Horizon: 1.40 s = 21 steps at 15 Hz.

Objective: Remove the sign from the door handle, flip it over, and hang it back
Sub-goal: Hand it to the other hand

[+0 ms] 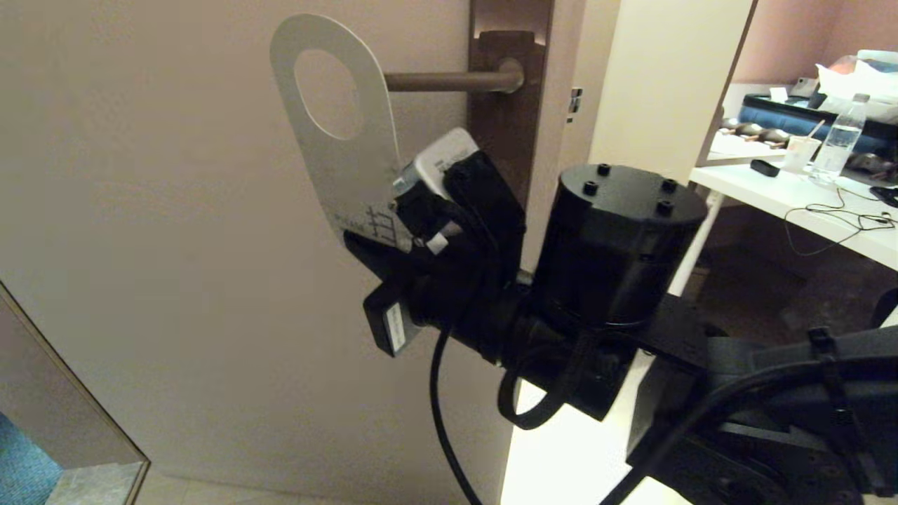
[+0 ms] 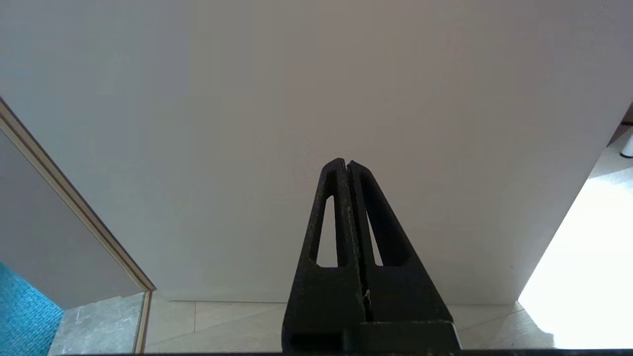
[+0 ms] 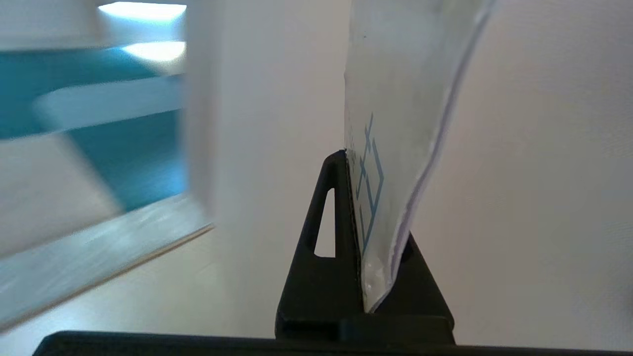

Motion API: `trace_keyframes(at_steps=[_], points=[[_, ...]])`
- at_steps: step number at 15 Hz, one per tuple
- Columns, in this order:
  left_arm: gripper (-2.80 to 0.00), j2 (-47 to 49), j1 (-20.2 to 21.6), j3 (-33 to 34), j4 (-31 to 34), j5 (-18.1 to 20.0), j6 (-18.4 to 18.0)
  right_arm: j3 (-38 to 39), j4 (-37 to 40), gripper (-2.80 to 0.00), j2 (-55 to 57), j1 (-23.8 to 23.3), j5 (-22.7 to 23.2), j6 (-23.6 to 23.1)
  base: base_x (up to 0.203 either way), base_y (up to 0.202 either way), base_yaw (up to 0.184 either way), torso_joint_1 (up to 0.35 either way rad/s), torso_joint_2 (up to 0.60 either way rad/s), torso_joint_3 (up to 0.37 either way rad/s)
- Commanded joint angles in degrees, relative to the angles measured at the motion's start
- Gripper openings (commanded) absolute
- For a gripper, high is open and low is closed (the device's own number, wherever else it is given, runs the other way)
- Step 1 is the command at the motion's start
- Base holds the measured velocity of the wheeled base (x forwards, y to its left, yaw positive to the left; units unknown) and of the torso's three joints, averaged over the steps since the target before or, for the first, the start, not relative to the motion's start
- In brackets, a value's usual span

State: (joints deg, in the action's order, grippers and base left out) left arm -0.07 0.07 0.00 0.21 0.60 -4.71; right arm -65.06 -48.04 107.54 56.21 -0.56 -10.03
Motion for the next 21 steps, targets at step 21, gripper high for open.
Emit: trace_keyframes(at_steps=[21], points=[[-2.8,0.1,0.0,0.0,0.0,0.0,0.0,25.9,14.9,-2.8,-34.3,-1.6,10.3,11.5,0.0,0.0,0.0,0.0,0.0,0.0]])
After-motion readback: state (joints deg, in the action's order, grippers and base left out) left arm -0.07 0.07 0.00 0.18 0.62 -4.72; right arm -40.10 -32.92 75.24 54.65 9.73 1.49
